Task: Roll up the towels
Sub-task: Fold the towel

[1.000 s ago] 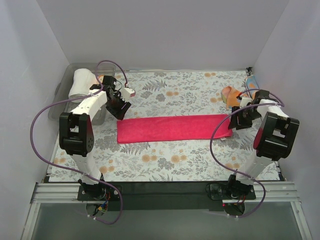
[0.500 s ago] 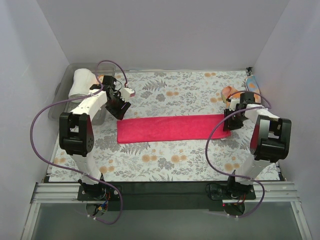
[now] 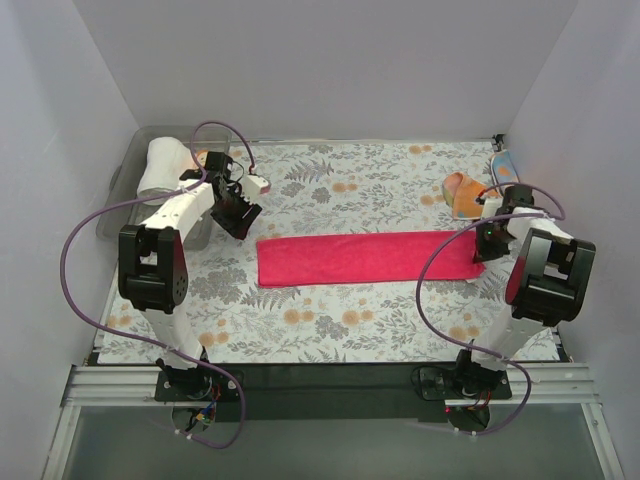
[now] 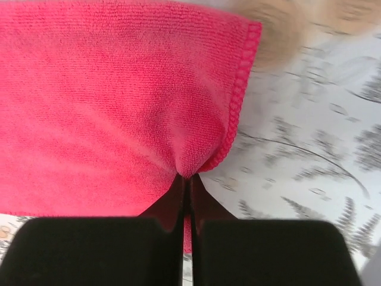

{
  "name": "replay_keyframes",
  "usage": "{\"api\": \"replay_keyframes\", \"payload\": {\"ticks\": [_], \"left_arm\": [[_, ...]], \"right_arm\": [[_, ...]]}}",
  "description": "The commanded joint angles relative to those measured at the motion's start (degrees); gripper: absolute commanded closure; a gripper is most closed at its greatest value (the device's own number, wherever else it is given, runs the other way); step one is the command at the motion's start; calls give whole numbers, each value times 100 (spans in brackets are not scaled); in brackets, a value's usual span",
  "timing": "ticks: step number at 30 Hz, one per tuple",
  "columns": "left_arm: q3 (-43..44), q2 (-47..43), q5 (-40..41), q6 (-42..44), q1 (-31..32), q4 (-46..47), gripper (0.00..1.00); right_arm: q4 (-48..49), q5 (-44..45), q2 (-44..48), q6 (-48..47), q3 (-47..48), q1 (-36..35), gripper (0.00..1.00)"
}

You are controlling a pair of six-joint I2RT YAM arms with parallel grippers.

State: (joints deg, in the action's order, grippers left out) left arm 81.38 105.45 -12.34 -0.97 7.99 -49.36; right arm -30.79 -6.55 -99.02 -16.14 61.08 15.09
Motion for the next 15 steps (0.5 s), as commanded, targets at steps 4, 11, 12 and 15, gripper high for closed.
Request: {"api": "replay_keyframes", "payload": {"ticks": [4,11,12,15], "left_arm": [[-88,-341,-58,-131,-8,76,49],[220,-192,-269,-307,-43,-196,2],[272,-165,-400,-385,-60,-223,2],[457,-112,-550,-439,-122,-346,2]], "right_arm": [[-761,-1102,260,-776,738,206,99],[-1123,-2333,690,-803,678,-550,99],[-1114,-2490,717,-785,582,-673,99],[-982,-2728,700,-549,380,-1157,99]]}}
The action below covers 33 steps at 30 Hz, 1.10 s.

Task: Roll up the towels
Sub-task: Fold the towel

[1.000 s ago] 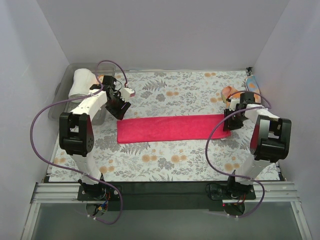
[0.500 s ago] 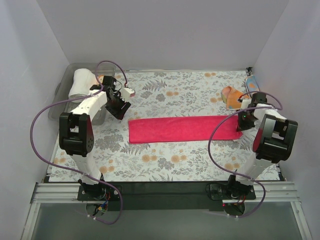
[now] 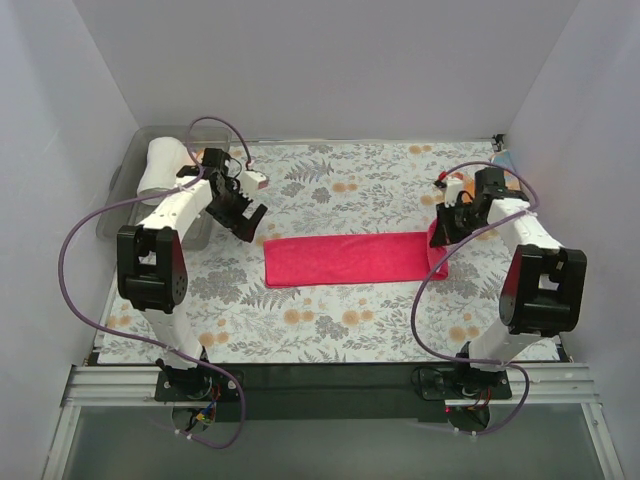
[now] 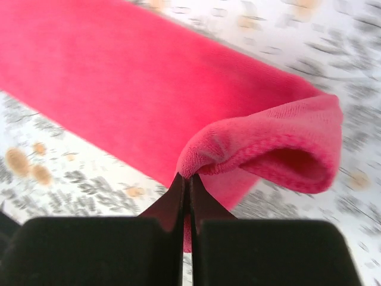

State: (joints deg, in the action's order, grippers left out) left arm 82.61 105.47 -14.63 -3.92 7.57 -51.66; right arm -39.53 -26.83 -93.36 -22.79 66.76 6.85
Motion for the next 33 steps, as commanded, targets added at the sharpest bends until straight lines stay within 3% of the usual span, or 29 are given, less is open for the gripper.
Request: {"api": "replay_keyframes", "payload": {"ticks": [1,10,33], "left_arm": [[352,-106,-330,-170,-89,-142,2],[397,-114,-259,-144,-125,-239,2],[256,-167,-198,-144,-133,-187,2]], "right_arm": [[14,-718,56,195,-242,-542,99],[709,-841,-313,643,-638,-1230,99],[1026,-1026,-921,1268,-217,-1573,99]]}}
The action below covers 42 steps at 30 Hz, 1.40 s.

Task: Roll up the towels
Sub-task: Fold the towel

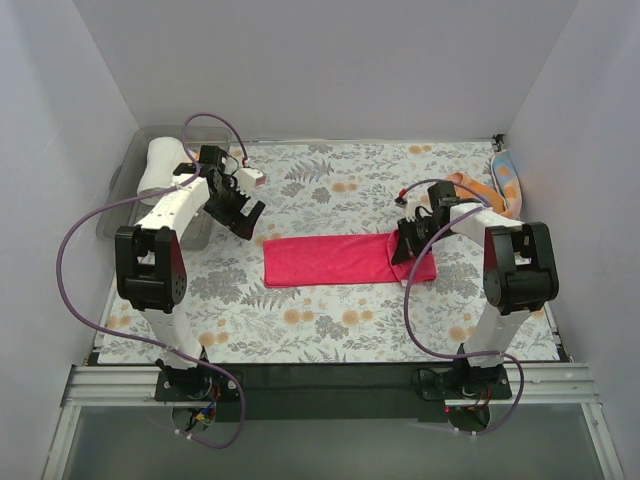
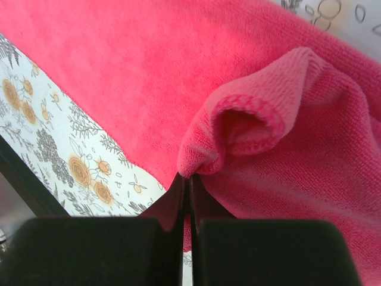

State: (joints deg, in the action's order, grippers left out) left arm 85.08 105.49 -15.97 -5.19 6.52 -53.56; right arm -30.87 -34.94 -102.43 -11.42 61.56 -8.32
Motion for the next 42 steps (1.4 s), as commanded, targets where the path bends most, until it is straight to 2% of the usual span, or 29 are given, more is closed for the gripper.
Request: {"api": "replay_keyframes", "payload": {"ticks": [1,11,14,15,18,19,23,26,27,29,31,34,40,42], "left_arm": [[0,-169,-73,-17,-37,4,2],[35,-90,-56,-17,-37,21,2],[123,-46,-108,-26,-28,-5,2],[140,-29,-152,-17,-28,-14,2],[211,-29,-494,106,-28,-67,2],[220,-46,-582,158,-28,-41,2],[79,-292,-1117,361,-20,188,4],[35,-336,-1356,440,7,197,19],[9,-310,-1400,492,33,179,29],[-61,-266,-1400,493,147,109,38],[-149,-187,-1383,677,314,22,52],[-254,-21,-1348,660,560,-66,69],[-483,375,-1164,554,842,38,78],[-466,630,-1041,282,868,126,82]], "right_arm": [[178,-215,-22,140,330,-65,99],[90,-189,-215,96,453,-170,99],[-103,-311,-304,-18,532,-188,75],[-155,-390,-286,-44,559,-179,60],[-314,-592,-23,-141,830,-162,45],[-366,-689,160,-150,1014,-127,45],[-490,-1085,548,-237,1454,40,50],[-560,-814,567,-456,1430,190,63],[-578,-648,532,-545,1394,207,73],[-630,-111,286,-712,1385,216,83],[-718,344,-3,-888,1481,225,89],[-745,847,-302,-1002,1569,269,92],[-841,1253,-637,-1204,1456,278,94],[-937,1209,-638,-1292,1324,261,94]]}}
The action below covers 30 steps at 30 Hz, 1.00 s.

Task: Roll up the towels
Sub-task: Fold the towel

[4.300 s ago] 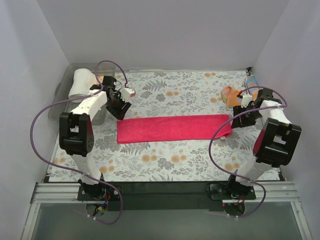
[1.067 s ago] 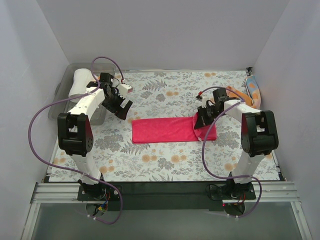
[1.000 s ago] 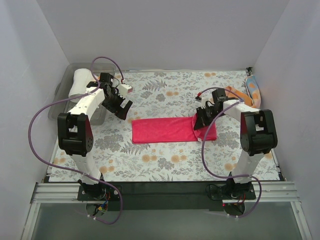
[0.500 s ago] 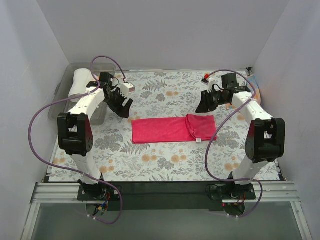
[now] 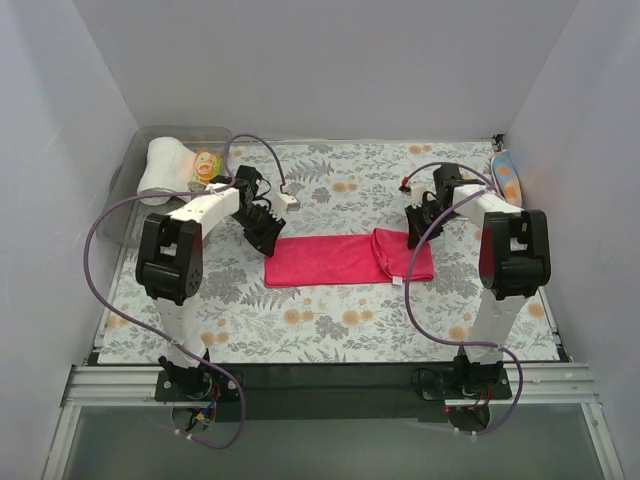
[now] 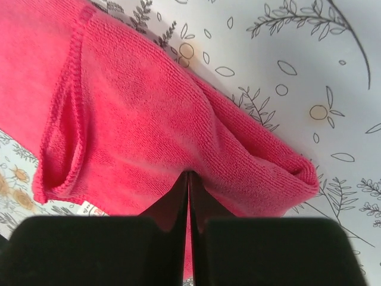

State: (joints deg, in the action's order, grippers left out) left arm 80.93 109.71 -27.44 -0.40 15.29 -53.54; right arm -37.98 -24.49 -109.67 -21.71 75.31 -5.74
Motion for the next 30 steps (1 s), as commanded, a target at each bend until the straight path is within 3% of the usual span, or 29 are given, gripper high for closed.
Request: {"api": "replay_keyframes", "payload": {"ticks": [1,8,11,14,15,16,17,20,22,27,30], "left_arm": [[-7,296,212,-249,-8,150,83],[993,1297,809,-443,-17,449,88],[1951,1947,1056,-443,-79,502,100],[3058,2668,1031,-373,-158,581,100],[3409,2852,821,-355,-166,573,97],[3987,3193,706,-346,-167,538,87],[4349,3327,548,-346,-167,494,82],[5123,3417,64,-425,-158,309,61],[4969,3119,11,-443,-158,405,58],[3344,1625,168,-548,-114,766,57],[2572,1290,422,-836,79,608,65]], "right_arm": [[-254,181,112,-324,-260,2,94],[-403,-99,490,-544,-1245,-252,94],[-666,-328,517,-606,-1378,-577,93],[-886,-792,604,-658,-1501,-1060,87],[-965,-1133,735,-711,-1545,-1339,85],[-1018,-1354,806,-755,-1554,-1473,82],[-1062,-1574,876,-764,-1537,-1605,74],[-1264,-2339,1184,-694,-1283,-1826,65],[-1423,-2403,1351,-650,-1011,-1765,66],[-1414,-1992,1449,-632,-904,-1413,67],[-1082,-1691,1089,-441,-939,-1334,72]]}}
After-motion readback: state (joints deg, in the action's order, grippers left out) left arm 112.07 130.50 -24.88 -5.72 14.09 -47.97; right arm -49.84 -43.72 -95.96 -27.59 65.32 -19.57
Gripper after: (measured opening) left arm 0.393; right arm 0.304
